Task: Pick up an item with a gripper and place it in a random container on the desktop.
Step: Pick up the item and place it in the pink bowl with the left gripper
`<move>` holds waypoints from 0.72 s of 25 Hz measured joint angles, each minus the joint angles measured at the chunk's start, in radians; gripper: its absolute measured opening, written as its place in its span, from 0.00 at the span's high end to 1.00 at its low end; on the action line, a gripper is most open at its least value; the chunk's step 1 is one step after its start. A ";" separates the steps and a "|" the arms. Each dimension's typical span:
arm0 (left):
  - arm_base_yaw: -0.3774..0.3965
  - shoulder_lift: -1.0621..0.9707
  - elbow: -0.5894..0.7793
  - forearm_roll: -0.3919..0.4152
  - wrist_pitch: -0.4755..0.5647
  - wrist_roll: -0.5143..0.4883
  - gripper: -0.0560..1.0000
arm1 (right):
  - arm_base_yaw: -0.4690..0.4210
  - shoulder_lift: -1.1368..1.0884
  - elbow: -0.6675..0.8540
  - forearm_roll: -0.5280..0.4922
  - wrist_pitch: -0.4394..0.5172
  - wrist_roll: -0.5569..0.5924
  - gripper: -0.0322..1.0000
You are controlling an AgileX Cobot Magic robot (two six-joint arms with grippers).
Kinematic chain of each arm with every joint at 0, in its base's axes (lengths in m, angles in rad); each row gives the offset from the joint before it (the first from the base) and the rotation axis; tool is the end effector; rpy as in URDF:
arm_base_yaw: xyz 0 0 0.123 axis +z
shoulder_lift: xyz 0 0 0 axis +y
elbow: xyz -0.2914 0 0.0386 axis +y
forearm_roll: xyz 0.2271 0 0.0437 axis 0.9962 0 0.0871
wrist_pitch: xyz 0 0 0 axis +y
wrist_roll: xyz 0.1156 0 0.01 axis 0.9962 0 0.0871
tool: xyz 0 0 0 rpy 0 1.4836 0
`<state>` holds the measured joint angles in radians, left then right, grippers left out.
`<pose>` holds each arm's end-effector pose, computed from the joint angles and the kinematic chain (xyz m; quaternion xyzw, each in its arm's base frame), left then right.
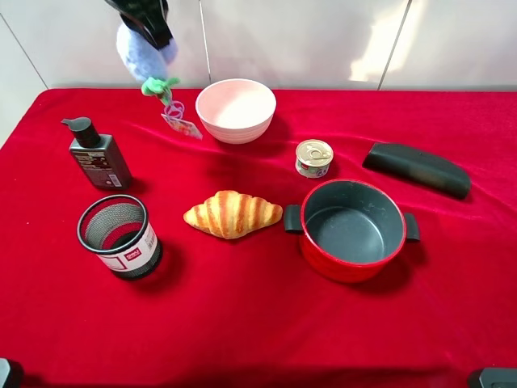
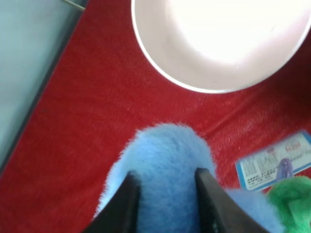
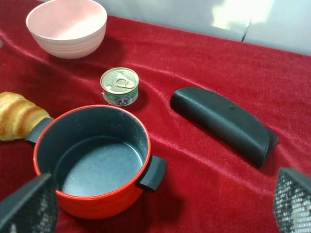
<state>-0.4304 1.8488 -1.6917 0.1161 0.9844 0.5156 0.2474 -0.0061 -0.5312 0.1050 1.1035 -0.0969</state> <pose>0.3732 -0.1590 0.3000 0.4564 0.8507 0.0657 0.2524 -0.0185 0.0065 0.2605 -0.1503 0.8402 0.0911 0.5131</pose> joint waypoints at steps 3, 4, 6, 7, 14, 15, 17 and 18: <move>-0.017 -0.043 -0.003 0.035 0.040 -0.034 0.75 | 0.000 0.000 0.000 0.000 0.000 0.000 0.30; -0.022 -0.060 -0.004 0.054 0.046 -0.043 0.75 | 0.000 0.000 0.000 0.000 0.000 0.000 0.30; -0.024 -0.070 -0.004 0.065 0.029 -0.048 0.75 | 0.000 0.000 0.000 0.000 0.000 0.000 0.30; -0.024 -0.070 -0.004 0.070 0.007 -0.050 0.75 | 0.000 0.000 0.000 0.000 0.000 0.000 0.30; -0.024 -0.068 -0.004 0.074 -0.250 -0.051 0.75 | 0.000 0.000 0.000 0.000 0.000 0.000 0.30; -0.024 -0.066 -0.004 0.074 -0.289 -0.051 0.75 | 0.000 0.000 0.000 0.000 0.000 0.000 0.30; -0.024 -0.051 -0.004 0.074 -0.361 -0.051 0.75 | 0.000 0.000 0.000 0.000 0.000 0.000 0.30; -0.024 -0.040 -0.004 0.074 -0.400 -0.051 0.75 | 0.000 0.000 0.000 0.000 0.000 0.000 0.30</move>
<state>-0.4544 1.8091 -1.6960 0.1898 0.5841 0.4643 0.2474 -0.0061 -0.5312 0.1050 1.1035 -0.0969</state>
